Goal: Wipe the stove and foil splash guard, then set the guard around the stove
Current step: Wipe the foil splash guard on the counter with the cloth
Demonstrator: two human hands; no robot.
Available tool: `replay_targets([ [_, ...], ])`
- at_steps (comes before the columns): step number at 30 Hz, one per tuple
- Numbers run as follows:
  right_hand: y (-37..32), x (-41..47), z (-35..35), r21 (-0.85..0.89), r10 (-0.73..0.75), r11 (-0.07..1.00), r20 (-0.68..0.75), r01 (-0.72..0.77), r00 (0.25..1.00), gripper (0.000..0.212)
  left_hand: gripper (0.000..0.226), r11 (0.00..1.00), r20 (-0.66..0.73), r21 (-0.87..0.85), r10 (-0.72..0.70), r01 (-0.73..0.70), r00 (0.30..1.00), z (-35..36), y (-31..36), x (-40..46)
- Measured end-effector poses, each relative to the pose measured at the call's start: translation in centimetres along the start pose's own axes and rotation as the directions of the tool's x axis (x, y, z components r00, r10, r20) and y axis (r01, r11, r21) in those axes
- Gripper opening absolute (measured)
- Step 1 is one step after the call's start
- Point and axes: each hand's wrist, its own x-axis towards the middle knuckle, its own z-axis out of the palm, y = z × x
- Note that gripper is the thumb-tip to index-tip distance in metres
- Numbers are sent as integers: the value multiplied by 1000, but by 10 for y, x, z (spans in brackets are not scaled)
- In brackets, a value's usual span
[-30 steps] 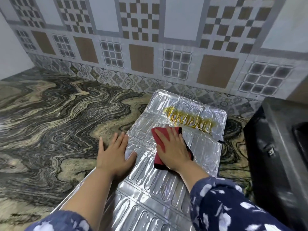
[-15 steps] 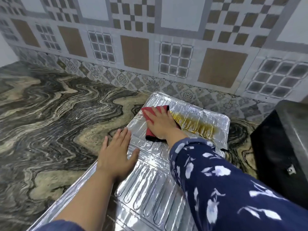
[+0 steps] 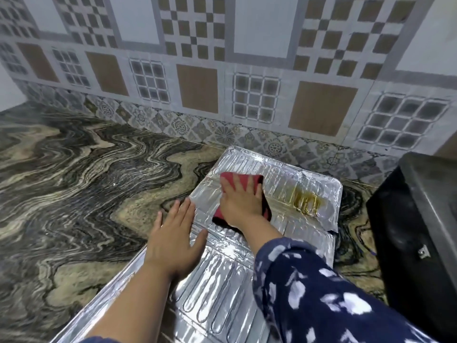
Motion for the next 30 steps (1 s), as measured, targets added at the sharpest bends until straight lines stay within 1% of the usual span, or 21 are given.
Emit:
replay_targets([
  [3, 2, 33, -8, 12, -99, 995, 24, 99, 995, 50, 81, 1000, -12, 8, -2, 2, 1000, 1, -1, 0],
  [5, 15, 48, -13, -3, -113, 994, 28, 113, 993, 51, 80, 1000, -19, -7, 1, -1, 1000, 1, -1, 0],
  [8, 49, 49, -19, -22, -13, 1000, -14, 13, 1000, 53, 81, 1000, -3, -22, 6, -7, 1000, 1, -2, 1],
  [12, 90, 22, -21, -31, 154, 987, -38, -155, 987, 56, 82, 1000, 27, 6, 1, -1, 1000, -1, -1, 0],
  [14, 96, 2, -21, -12, 224, 974, -46, -225, 973, 55, 86, 1000, 60, 20, -4, 3, 998, -2, 0, 0],
  [17, 82, -25, -18, 3, 285, 958, -52, -285, 957, 54, 92, 997, 153, 70, -33, 23, 988, -10, 3, 8],
  [18, 75, -32, -17, 14, 284, 959, -60, -283, 957, 54, 89, 995, 181, 102, -44, 26, 982, -14, 6, 13],
  [20, 63, -42, -15, 55, 247, 969, -105, -243, 963, 52, 81, 990, 176, 139, -41, 16, 984, -19, 17, 23],
  [22, 64, -42, -14, 38, 191, 982, -130, -187, 973, 50, 89, 993, 171, 119, 7, -27, 985, -17, 34, 29],
  [24, 73, -33, -16, -17, 143, 989, -78, -144, 987, 50, 95, 996, 206, 62, 47, -61, 977, -8, 49, 29],
  [26, 84, -21, -19, -13, 115, 993, -35, -115, 993, 51, 95, 999, 223, 22, 37, -43, 974, 1, 57, 29],
  [28, 97, -9, -23, 32, 131, 991, -51, -129, 990, 53, 98, 1000, 206, 16, 22, -26, 978, 5, 57, 30],
  [30, 111, -5, -27, 85, 198, 978, -79, -191, 977, 57, 99, 1000, 191, 21, 18, -23, 981, 7, 56, 29],
])
